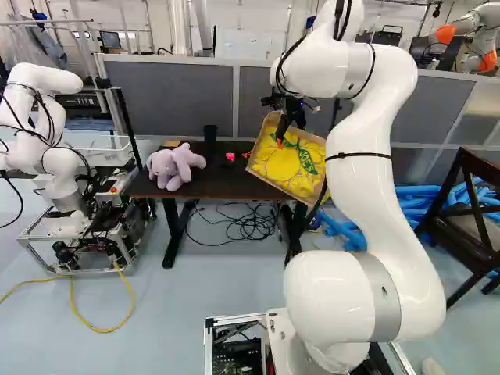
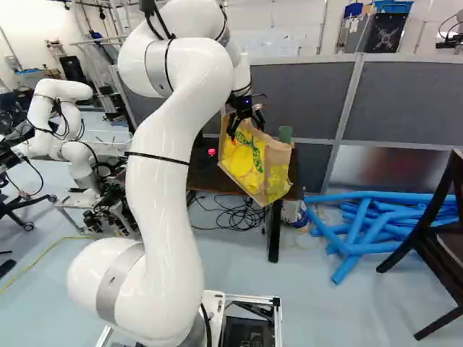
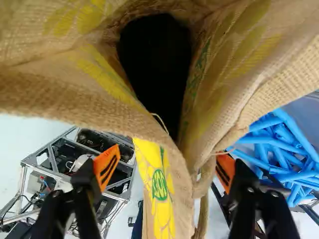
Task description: Pick up the bag on the ground and place it on the table
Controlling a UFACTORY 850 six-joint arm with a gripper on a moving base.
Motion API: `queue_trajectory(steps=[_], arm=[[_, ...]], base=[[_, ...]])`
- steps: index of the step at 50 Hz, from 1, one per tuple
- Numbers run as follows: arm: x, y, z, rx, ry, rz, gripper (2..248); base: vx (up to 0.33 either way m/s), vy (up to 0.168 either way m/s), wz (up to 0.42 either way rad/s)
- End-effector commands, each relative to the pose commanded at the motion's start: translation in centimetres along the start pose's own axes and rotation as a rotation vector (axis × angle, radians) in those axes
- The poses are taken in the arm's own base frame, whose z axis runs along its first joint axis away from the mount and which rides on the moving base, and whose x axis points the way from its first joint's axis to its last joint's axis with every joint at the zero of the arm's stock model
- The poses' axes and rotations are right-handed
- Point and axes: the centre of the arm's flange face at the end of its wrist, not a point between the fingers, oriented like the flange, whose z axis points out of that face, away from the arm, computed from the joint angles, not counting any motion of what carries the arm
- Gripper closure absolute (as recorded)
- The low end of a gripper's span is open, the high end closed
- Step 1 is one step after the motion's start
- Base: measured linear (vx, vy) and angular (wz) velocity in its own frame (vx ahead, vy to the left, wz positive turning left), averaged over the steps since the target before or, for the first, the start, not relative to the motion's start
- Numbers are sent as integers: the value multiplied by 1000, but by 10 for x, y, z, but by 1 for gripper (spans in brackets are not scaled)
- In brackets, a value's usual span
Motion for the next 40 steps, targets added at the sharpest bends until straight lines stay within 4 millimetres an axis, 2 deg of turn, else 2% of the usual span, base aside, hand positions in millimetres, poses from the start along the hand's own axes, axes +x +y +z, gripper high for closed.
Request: queue_trajectory(steps=[1, 18, 40], arm=[[0, 0, 0, 0, 0, 0, 5], [0, 0, -2, -1, 2, 0, 3], [-9, -5, -33, -26, 30, 3, 3]], base=[[0, 0, 0], [0, 0, 0], [0, 0, 0]])
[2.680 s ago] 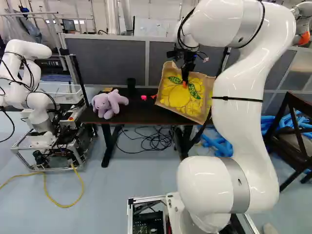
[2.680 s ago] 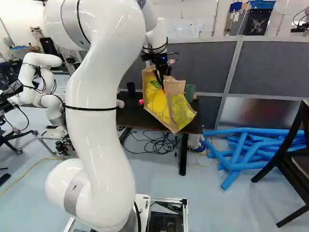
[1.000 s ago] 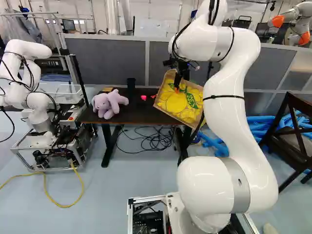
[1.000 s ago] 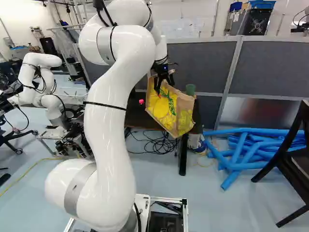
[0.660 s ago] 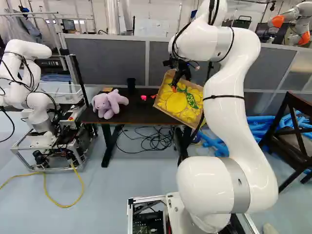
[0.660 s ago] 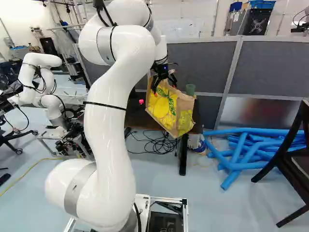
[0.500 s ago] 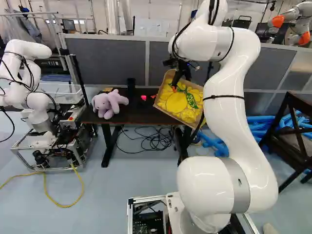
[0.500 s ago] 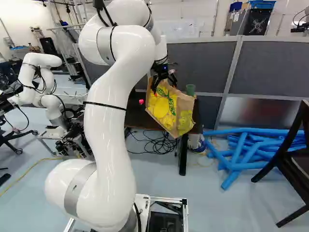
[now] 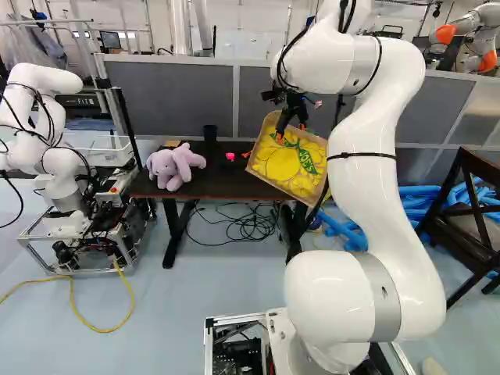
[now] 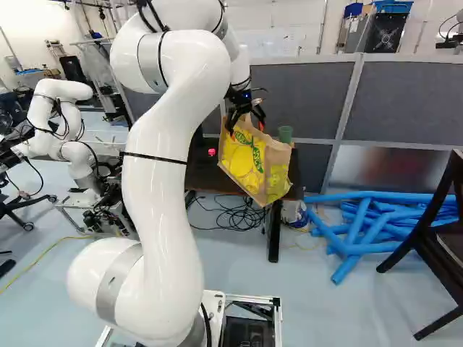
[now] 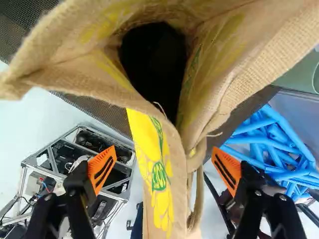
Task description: Pick up the bag on the ground and place it on the table
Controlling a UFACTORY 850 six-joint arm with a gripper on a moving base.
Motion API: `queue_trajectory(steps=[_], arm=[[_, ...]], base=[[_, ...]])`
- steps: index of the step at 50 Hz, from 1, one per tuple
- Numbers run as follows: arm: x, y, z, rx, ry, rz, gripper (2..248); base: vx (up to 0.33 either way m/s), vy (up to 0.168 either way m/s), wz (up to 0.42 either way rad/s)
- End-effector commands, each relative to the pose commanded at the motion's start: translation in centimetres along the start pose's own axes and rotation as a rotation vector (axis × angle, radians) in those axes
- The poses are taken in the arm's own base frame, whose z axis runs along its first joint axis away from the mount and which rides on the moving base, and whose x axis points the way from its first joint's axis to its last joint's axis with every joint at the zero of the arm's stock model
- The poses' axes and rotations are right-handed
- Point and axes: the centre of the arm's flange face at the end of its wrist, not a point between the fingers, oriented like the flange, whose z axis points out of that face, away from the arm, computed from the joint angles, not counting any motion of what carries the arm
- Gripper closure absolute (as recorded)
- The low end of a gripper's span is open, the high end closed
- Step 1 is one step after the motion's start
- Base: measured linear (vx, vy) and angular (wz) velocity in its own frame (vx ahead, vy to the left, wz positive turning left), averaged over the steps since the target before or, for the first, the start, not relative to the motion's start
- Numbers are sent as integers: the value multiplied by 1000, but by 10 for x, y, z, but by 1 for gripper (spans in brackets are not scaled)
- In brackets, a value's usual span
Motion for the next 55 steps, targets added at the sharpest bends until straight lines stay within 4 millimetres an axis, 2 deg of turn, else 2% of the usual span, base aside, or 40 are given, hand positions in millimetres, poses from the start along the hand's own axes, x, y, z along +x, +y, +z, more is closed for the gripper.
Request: queue_trajectory(steps=[55], arm=[[-29, -16, -86, -28, 28, 9, 3]], base=[[0, 0, 0]])
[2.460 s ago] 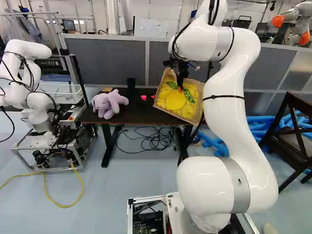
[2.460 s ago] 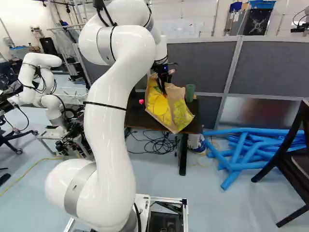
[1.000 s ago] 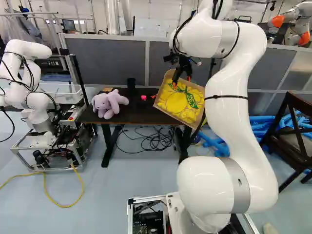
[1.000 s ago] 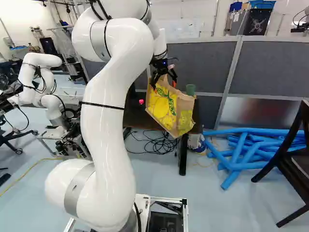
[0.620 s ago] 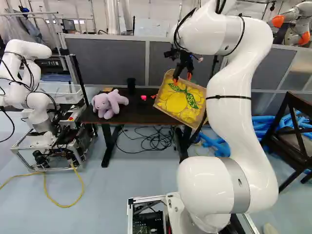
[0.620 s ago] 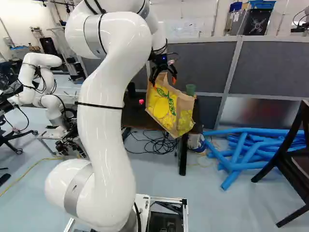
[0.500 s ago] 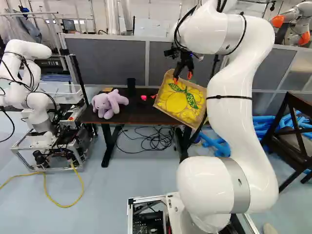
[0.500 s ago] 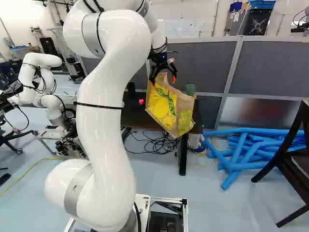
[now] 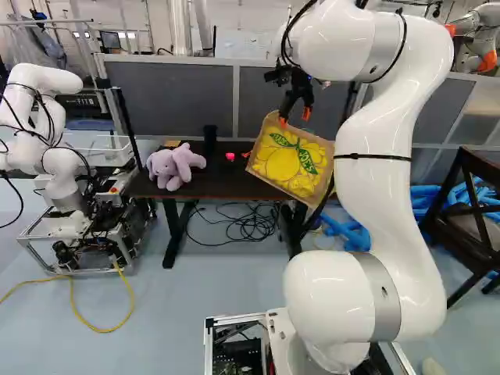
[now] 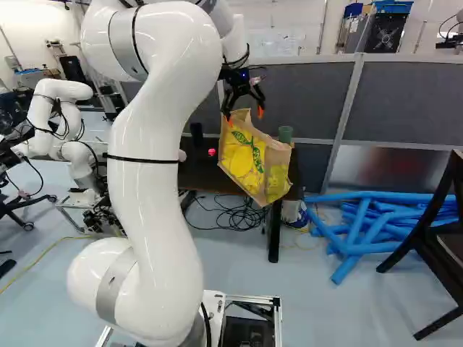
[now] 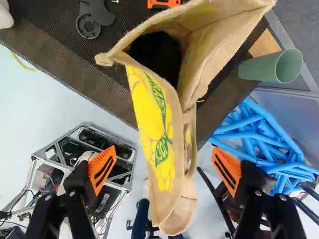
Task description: Pick up the bag on the ground and place it on the table
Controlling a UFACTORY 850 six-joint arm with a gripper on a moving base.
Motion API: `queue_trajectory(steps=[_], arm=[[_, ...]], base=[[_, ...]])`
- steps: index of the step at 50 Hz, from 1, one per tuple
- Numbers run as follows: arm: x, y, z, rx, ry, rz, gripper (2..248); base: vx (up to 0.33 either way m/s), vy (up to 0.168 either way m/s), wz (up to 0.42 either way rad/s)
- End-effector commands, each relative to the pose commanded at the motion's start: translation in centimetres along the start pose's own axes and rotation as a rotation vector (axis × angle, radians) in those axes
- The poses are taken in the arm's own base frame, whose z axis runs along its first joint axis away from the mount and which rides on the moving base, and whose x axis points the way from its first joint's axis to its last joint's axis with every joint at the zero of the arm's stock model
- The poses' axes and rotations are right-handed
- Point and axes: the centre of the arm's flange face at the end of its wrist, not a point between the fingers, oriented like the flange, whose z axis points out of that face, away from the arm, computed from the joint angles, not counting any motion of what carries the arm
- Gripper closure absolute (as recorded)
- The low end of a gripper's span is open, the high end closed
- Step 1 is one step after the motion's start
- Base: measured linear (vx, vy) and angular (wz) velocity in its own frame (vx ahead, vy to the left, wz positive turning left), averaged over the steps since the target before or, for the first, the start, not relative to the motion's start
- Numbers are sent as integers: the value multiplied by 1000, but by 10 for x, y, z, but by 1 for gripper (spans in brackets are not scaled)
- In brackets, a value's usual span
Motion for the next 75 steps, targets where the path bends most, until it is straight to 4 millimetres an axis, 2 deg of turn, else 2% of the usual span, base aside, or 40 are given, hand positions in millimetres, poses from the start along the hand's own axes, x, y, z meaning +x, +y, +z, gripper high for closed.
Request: queue_trajectory(steps=[26, 36, 59, 75], arm=[[-28, -28, -41, -12, 15, -8, 3], [-33, -35, -44, -10, 13, -12, 3], [-33, -36, -44, -9, 13, -13, 3], [-33, -36, -44, -9, 13, -13, 3]], base=[[0, 0, 0], [0, 0, 0], [-8, 1, 1], [-183, 1, 6]])
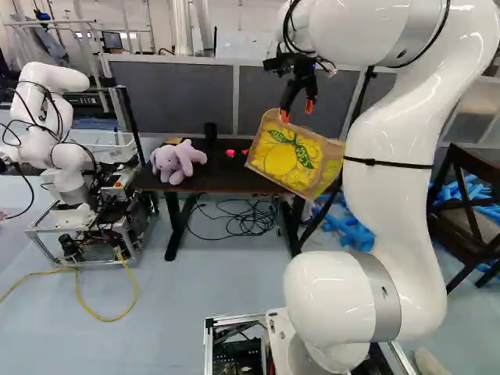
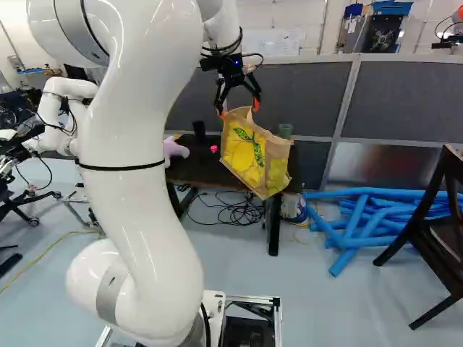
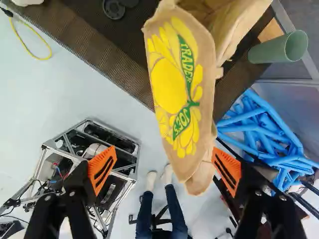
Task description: Pick up the bag on the ground and place it on the table
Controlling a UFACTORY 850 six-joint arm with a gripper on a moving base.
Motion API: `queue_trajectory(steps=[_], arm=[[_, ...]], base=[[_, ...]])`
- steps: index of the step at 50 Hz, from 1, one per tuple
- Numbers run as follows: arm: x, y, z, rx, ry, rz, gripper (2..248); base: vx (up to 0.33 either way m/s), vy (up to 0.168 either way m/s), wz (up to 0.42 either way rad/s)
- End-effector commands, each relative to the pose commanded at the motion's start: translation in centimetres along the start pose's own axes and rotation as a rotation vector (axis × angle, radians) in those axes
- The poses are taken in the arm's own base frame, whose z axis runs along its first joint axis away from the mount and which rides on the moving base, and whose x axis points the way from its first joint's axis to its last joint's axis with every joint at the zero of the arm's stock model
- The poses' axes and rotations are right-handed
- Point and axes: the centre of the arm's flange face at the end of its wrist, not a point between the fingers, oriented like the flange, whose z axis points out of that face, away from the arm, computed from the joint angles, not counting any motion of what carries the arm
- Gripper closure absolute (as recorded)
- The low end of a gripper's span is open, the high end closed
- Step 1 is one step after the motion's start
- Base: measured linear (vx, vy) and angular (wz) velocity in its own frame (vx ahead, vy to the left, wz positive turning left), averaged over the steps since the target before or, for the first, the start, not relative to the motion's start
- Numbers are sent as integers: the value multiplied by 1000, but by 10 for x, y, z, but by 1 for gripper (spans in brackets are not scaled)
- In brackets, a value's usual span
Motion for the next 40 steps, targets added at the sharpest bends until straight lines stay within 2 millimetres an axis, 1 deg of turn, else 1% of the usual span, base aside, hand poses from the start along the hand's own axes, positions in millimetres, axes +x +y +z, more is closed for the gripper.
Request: queue_trajectory(steps=[40], arm=[[0, 0, 0, 0, 0, 0, 3]], base=[[-279, 0, 26]])
